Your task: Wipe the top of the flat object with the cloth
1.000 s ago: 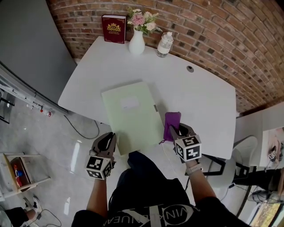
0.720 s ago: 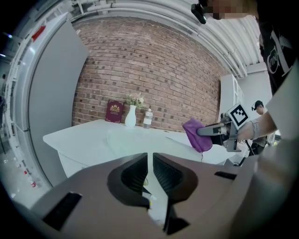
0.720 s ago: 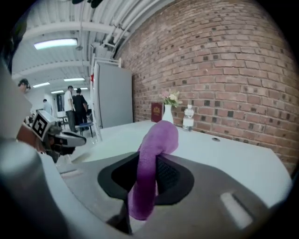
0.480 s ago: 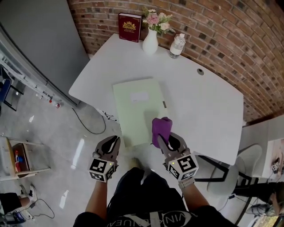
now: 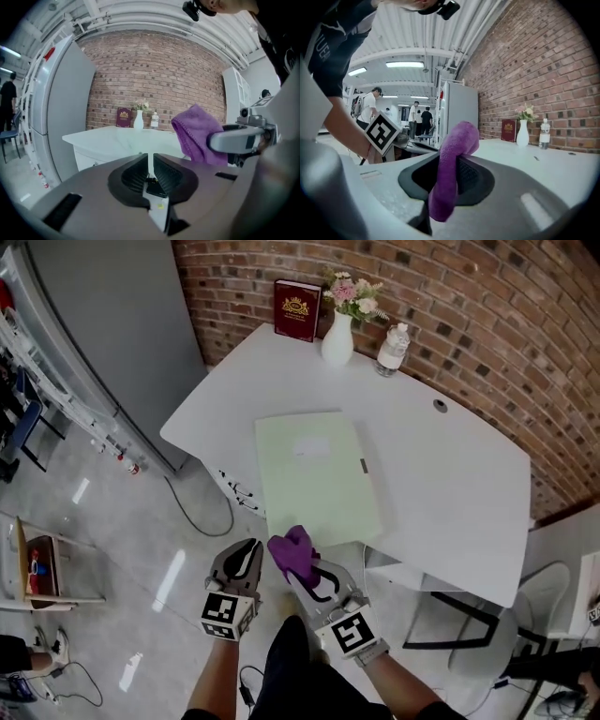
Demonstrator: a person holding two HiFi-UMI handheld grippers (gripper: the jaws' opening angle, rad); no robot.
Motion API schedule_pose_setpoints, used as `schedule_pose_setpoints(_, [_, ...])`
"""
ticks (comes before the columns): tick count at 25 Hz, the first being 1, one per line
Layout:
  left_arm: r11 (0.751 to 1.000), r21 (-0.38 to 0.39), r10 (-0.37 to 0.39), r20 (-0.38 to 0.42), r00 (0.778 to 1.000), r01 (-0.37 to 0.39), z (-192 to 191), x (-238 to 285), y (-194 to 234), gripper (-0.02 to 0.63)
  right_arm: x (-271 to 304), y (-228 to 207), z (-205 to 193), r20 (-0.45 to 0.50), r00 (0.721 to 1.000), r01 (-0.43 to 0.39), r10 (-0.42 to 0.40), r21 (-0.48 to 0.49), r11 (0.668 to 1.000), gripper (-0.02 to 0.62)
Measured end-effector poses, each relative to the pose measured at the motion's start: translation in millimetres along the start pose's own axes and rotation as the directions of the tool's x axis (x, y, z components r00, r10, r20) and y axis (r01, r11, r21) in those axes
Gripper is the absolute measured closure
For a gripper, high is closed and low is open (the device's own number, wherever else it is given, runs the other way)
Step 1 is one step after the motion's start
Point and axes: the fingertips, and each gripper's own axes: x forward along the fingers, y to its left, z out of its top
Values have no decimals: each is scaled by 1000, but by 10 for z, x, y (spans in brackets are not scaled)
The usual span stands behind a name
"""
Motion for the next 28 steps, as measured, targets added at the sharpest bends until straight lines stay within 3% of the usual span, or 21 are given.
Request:
schedule_pose_setpoints(3, [999,-18,37,36,999,-36,-18,-52,25,569,94,101,-136,34,999,13,-11,-51,999,517])
schedule_pose_setpoints(6, [1000,0,16,48,999,-16,-58,-92,-107,569,122,123,-235,50,999,20,-15,-94,995,517])
schedule_pose_setpoints(11, [1000,25,-6,42,999,5,-200,-192,-244,569,-10,-90,-415,34,995,95,-91,-135,986,517])
schedule_pose_setpoints(16, [1000,10,-6,30,1000,6,-278,-222,-305,569,-313,-514,-529,12,979,205,-205,-115,972,517])
schedule_pose_setpoints(28, [999,23,-39,30,999,38,-174,-124,-536,569,-973,-1388,-801,-65,900,433,-432,-4,902,517])
